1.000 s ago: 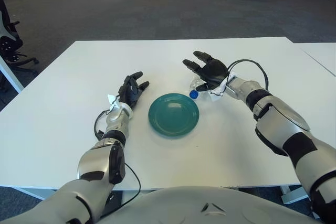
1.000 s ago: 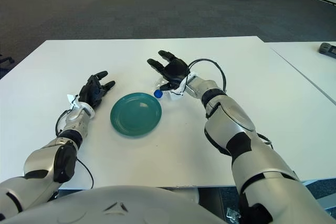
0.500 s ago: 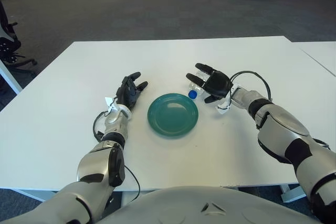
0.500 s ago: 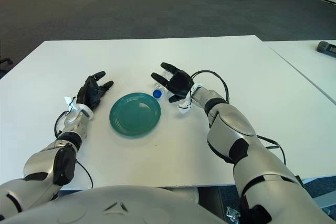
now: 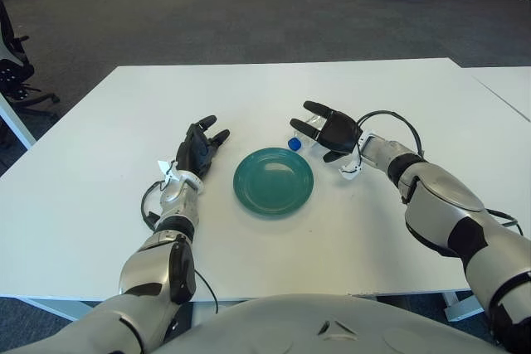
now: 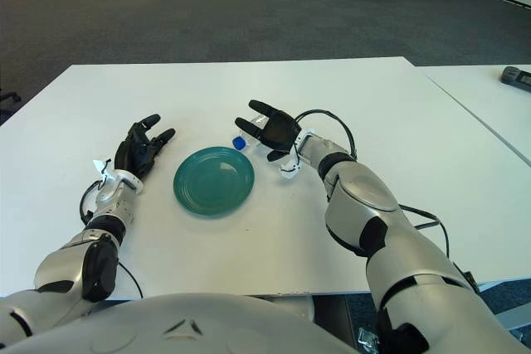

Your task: Put the bottle into the plate.

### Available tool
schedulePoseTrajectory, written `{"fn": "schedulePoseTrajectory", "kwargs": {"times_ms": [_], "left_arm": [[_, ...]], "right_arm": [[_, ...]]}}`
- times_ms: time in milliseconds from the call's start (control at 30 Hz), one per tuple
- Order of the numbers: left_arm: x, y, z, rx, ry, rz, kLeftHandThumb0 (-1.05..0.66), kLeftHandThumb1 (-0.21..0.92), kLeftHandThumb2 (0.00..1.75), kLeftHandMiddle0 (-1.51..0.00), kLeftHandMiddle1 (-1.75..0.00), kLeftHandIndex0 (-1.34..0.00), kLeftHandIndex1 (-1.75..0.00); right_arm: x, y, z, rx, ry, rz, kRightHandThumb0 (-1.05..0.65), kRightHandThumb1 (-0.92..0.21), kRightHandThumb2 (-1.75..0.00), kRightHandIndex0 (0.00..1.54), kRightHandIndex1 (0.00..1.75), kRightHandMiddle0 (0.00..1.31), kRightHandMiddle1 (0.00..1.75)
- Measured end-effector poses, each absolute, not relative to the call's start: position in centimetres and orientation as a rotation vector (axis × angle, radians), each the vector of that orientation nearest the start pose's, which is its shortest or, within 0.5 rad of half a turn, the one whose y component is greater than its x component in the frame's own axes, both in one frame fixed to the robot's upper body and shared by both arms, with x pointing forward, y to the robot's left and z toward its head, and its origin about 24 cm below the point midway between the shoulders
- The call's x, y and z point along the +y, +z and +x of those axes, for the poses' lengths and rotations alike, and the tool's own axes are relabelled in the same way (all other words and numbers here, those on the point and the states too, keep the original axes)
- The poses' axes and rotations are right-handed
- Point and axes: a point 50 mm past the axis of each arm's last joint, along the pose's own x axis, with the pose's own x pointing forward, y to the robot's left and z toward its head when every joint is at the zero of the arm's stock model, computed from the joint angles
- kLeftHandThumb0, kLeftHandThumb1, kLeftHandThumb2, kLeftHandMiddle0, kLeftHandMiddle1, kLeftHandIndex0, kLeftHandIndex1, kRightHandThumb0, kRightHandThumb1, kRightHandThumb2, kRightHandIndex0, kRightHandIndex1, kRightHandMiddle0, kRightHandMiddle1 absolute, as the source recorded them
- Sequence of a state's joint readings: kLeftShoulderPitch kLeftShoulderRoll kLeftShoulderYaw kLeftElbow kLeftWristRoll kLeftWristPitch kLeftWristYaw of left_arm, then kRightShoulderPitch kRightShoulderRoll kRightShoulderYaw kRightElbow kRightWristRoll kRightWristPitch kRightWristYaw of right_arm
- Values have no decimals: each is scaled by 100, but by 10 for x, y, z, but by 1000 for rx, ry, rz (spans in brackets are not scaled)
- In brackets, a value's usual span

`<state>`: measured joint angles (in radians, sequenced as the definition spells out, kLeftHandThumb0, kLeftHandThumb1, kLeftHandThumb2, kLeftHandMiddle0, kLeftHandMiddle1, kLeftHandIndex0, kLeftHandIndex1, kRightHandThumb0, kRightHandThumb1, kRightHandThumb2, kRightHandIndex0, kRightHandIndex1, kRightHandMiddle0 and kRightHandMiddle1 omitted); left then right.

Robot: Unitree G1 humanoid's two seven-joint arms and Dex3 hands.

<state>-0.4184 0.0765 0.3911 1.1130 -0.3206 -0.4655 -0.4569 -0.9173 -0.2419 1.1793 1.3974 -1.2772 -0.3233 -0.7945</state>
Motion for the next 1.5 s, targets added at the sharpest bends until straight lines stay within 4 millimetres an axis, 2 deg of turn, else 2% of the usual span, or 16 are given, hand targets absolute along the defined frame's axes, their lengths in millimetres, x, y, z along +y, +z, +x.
{"fn": "schedulePoseTrajectory", "kwargs": {"times_ms": [633,800,833,900,1033,1167,1300,1500], "left_arm": [[208,-42,274,82,-18,-482,-96,92,97,-53,-66,-19,-110],[209,-42,272,76,-20,-495,-97,92,97,-52,-65,-18,-109],[209,-42,272,76,-20,-497,-97,92,97,-52,-65,-17,-109],[209,-42,272,74,-24,-500,-97,92,97,-52,-65,-17,-109],[209,-42,272,73,-27,-502,-97,92,97,-52,-65,-17,-109],[209,-41,271,72,-29,-501,-97,92,97,-52,-64,-17,-108],[208,-41,271,72,-31,-502,-97,92,97,-52,-64,-17,-108],[207,-41,272,70,-37,-505,-97,92,98,-52,-64,-18,-108]], "right_arm": [[-109,5,334,-789,840,-2028,-104,-92,-95,6,2,2,2],[-109,5,334,-773,841,-1999,-101,-92,-91,13,4,6,4],[-108,5,334,-768,840,-1984,-101,-92,-88,20,3,4,16],[-108,4,333,-752,833,-1948,-100,-92,-85,25,2,2,25],[-107,1,330,-703,810,-1873,-99,-92,-78,32,3,0,37],[-104,-1,329,-576,766,-1760,-92,-92,-54,42,6,0,53],[-99,-2,330,-447,745,-1660,-89,-92,-44,44,7,0,57],[-96,0,333,-367,745,-1596,-81,-92,-29,45,7,0,63]]}}
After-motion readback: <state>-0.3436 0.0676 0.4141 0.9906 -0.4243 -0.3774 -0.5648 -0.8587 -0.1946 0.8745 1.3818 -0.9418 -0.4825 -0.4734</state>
